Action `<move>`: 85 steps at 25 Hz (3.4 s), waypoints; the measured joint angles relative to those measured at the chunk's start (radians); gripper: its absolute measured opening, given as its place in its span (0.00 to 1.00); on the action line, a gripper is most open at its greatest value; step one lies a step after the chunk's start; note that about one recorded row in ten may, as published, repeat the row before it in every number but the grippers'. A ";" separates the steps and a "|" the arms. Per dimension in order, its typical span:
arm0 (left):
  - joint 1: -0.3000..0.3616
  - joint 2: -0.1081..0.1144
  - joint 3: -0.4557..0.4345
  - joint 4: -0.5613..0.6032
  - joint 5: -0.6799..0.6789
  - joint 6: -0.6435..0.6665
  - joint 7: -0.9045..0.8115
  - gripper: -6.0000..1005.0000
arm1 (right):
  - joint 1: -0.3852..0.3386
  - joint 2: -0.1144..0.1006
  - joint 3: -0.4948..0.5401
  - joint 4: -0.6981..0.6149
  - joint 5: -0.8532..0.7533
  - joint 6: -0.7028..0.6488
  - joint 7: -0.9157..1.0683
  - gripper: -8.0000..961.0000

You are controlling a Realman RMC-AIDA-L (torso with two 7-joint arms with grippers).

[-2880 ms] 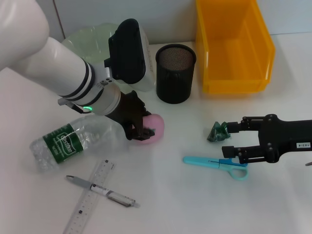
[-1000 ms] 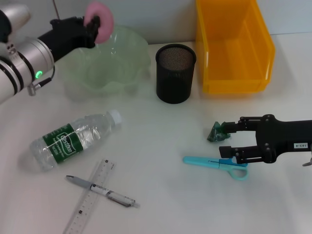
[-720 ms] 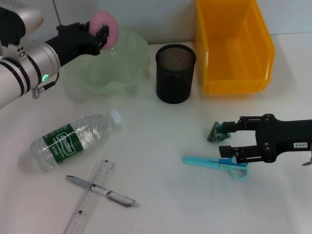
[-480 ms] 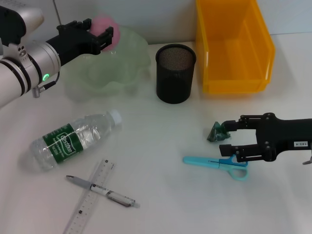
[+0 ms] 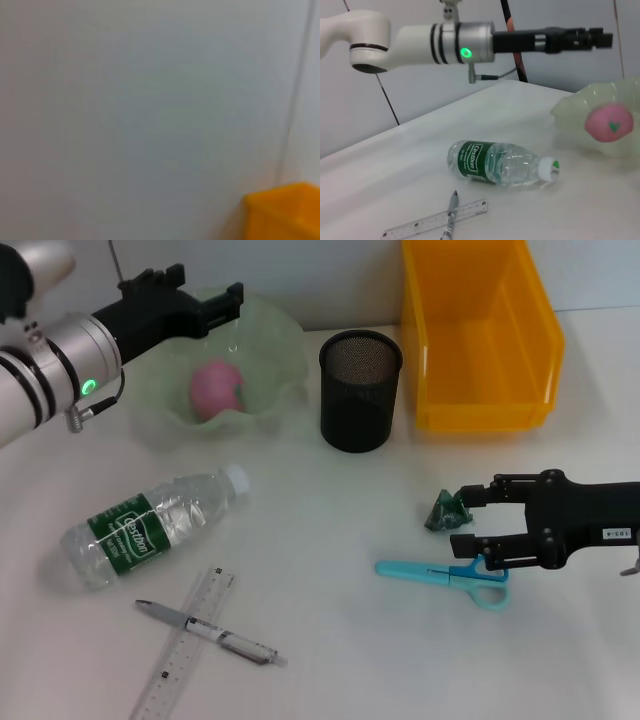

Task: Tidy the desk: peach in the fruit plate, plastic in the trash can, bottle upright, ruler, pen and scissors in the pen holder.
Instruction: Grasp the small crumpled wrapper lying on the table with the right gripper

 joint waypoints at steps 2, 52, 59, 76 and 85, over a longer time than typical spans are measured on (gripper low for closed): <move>0.043 0.012 0.009 0.076 0.048 0.087 -0.105 0.84 | 0.000 0.000 0.000 0.000 0.000 0.005 0.000 0.80; 0.274 0.046 -0.097 0.391 0.701 0.756 -0.421 0.85 | 0.412 -0.017 -0.391 -0.486 -0.630 -0.103 0.968 0.79; 0.277 0.044 -0.097 0.390 0.701 0.749 -0.421 0.85 | 0.446 0.013 -0.424 -0.392 -0.708 -0.038 0.961 0.79; 0.276 0.056 -0.091 0.392 0.717 0.758 -0.421 0.85 | 0.445 0.033 -0.466 -0.303 -0.704 0.064 0.941 0.79; 0.271 0.052 -0.097 0.400 0.780 0.775 -0.421 0.85 | 0.445 0.039 -0.462 -0.301 -0.703 0.065 0.940 0.78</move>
